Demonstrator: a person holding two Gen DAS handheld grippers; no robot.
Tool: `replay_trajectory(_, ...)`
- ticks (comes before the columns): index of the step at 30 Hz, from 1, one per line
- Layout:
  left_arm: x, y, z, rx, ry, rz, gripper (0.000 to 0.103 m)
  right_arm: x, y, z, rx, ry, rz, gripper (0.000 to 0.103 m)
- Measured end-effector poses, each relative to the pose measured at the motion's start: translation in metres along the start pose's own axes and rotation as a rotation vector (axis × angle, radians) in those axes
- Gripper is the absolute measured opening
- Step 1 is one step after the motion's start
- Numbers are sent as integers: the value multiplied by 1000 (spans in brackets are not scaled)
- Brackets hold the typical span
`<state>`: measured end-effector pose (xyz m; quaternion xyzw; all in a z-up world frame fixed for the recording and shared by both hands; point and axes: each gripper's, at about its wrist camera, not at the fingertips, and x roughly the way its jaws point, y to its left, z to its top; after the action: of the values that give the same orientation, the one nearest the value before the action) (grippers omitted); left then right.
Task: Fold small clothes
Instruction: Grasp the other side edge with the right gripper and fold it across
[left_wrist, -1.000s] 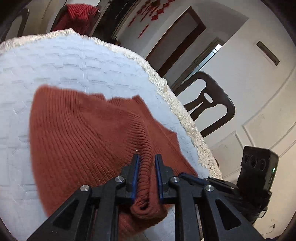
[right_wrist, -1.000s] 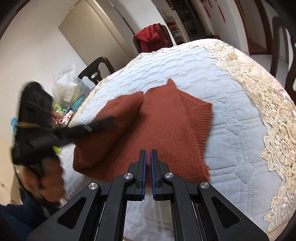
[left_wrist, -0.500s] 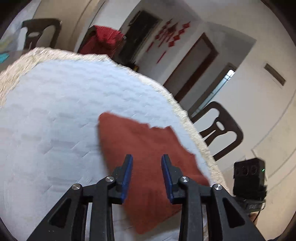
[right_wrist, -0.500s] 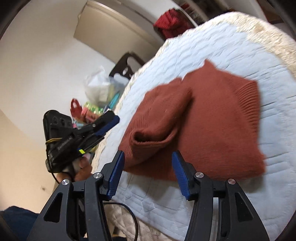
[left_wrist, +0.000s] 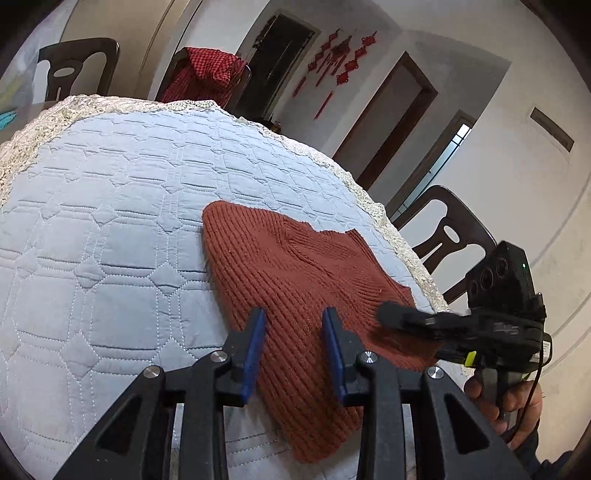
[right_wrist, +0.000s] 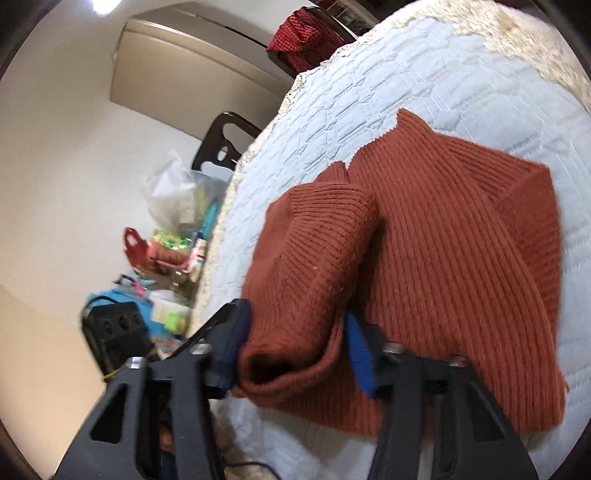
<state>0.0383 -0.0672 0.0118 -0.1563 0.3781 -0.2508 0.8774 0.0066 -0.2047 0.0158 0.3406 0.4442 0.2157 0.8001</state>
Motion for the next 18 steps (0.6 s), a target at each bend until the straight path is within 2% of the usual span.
replay_trajectory(3, 0, -1, 3, 9, 0, 2, 34, 2, 0, 1, -30, -6, -38, 22)
replay_trajectory(5, 1, -5, 8, 19, -4, 2, 34, -3, 1, 4, -47, -20, -38, 21)
replay_trajectory(9, 1, -25, 18, 73, -22, -28, 34, -36, 14, 5, -122, -112, -12, 19)
replay_trajectory(11, 6, -36, 17, 108, -16, -51, 34, -57, 13, 3, -154, -167, -28, 19)
replay_trajectory(15, 27, -51, 7, 153, 49, -82, 34, -81, -30, -8, -80, -209, -120, 18)
replay_trajectory(18, 31, -58, 0, 197, 46, -60, 34, -85, -59, -22, -7, -201, -132, 13)
